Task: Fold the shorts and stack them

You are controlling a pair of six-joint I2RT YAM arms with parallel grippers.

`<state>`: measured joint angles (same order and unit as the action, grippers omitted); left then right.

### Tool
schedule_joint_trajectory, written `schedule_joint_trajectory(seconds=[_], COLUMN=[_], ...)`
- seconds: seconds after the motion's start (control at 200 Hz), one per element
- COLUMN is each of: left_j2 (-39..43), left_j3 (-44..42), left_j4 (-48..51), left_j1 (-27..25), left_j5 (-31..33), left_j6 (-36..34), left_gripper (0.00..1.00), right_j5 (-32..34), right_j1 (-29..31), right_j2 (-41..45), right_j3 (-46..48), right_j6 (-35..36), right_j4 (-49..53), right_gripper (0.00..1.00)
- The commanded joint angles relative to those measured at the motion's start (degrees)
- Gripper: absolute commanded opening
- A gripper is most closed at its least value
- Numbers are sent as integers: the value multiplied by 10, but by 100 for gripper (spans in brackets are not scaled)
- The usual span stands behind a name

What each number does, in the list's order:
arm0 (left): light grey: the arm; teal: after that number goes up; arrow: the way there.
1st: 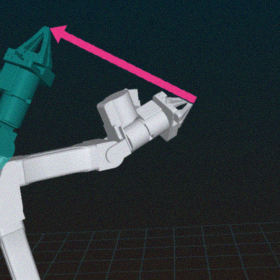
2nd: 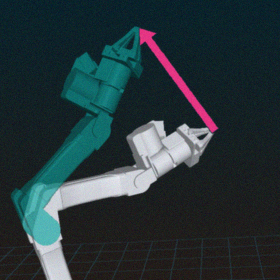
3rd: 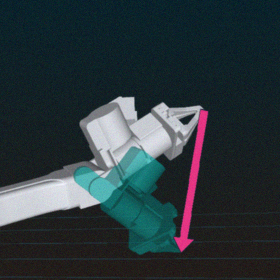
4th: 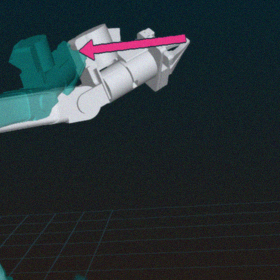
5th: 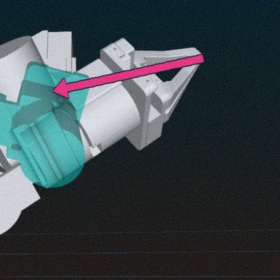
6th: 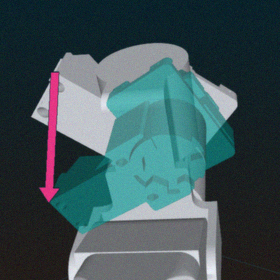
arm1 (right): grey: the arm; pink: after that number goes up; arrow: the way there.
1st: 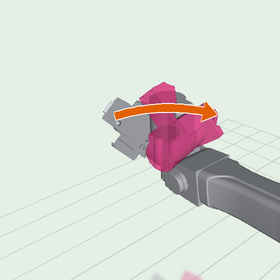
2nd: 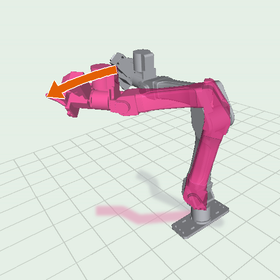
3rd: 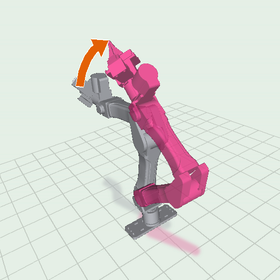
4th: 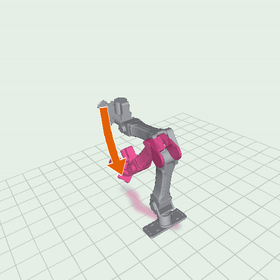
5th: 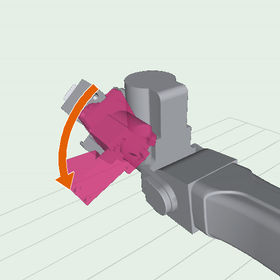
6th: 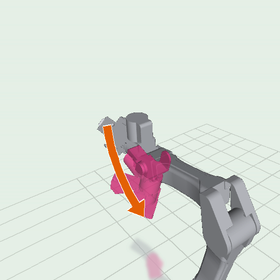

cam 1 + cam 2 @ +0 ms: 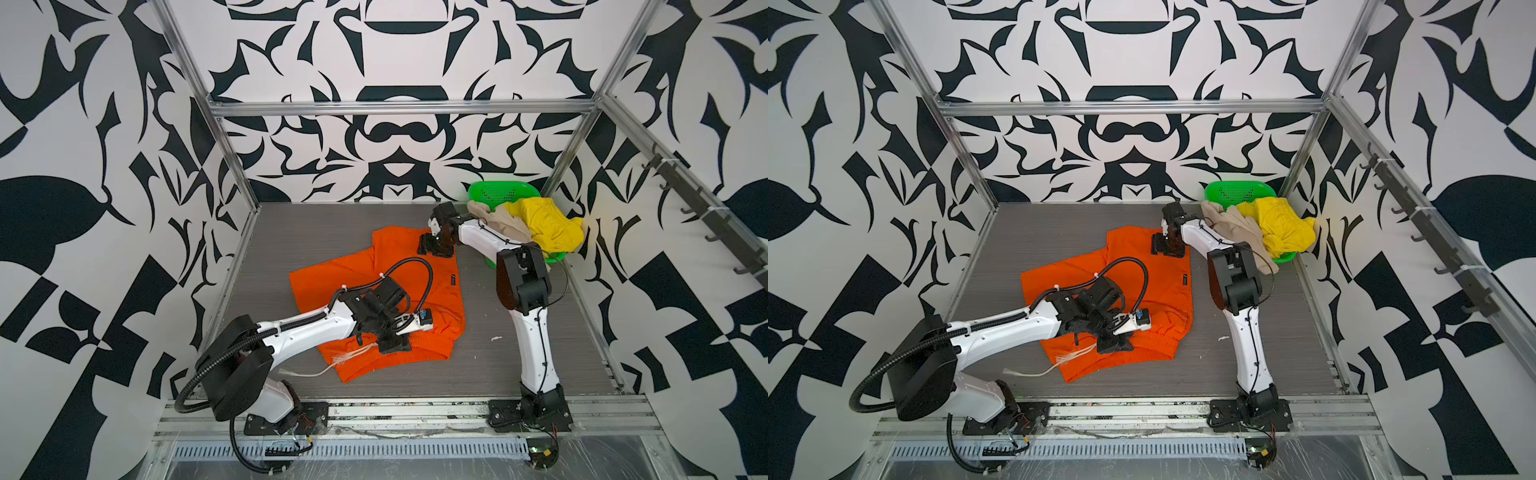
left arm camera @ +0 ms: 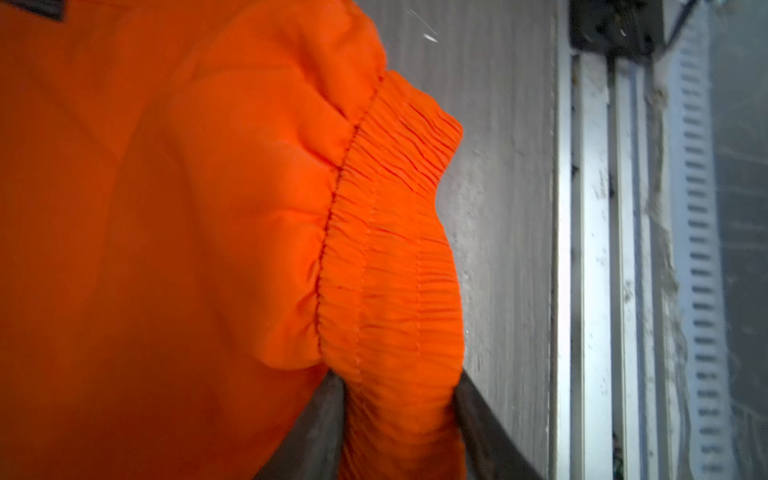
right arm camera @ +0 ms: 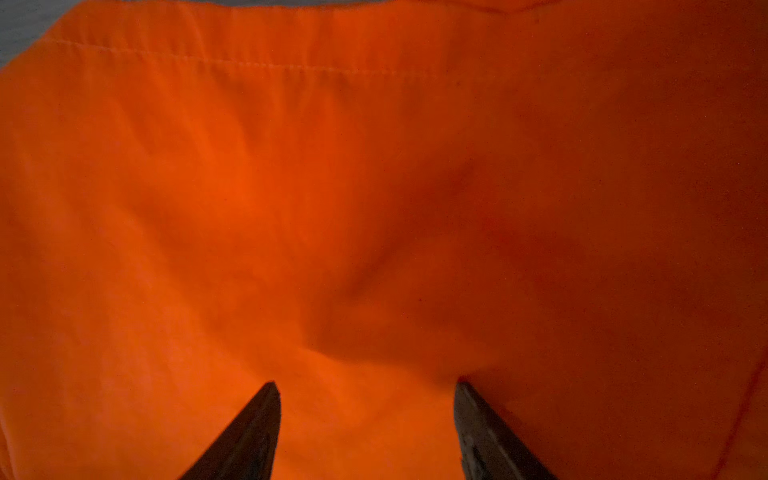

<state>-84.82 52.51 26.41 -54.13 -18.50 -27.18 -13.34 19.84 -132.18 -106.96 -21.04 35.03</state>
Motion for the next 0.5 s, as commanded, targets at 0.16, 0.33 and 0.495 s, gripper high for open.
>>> schedule_joint_trajectory(seconds=[0.16,0.33,0.495], left_j2=[19,4,-69], left_j3=[22,33,92], left_j4=[-63,-165,-230], left_j1=[5,68,136], left_j5=[-9,19,54], left_j6=[125,261,380], left_gripper=[60,60,59], right_j5=[-36,-26,-2], right_j1=[2,7,43], right_j2=[147,280,425], right_j3=[46,168,341], right_j6=[6,-16,-69], right_j4=[11,9,-23], right_gripper=[71,70,70])
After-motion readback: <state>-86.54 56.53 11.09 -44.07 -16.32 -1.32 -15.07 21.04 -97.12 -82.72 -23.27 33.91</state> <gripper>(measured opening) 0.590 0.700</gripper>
